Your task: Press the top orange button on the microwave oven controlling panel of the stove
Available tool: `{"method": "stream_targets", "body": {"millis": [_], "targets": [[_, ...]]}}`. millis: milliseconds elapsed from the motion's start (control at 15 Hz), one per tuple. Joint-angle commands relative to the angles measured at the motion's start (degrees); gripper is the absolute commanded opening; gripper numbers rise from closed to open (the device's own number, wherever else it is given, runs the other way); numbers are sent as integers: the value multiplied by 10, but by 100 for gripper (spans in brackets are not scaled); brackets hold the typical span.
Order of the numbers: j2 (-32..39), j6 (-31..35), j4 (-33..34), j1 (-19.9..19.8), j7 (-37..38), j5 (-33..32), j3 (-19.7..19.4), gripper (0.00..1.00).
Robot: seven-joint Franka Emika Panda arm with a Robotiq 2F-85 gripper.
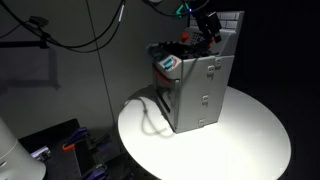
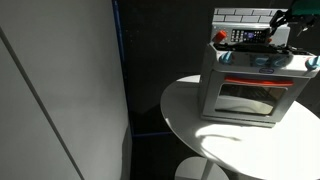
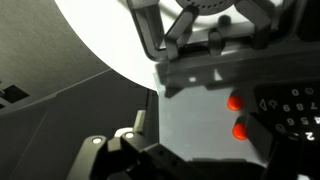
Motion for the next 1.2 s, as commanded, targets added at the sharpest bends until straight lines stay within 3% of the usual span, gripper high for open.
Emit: {"method": "stream_targets", "body": {"millis": [0, 1133], "targets": [[16, -4, 27, 10, 19, -13, -13, 100], [32, 1, 39, 12, 26, -16, -24, 100]]}}
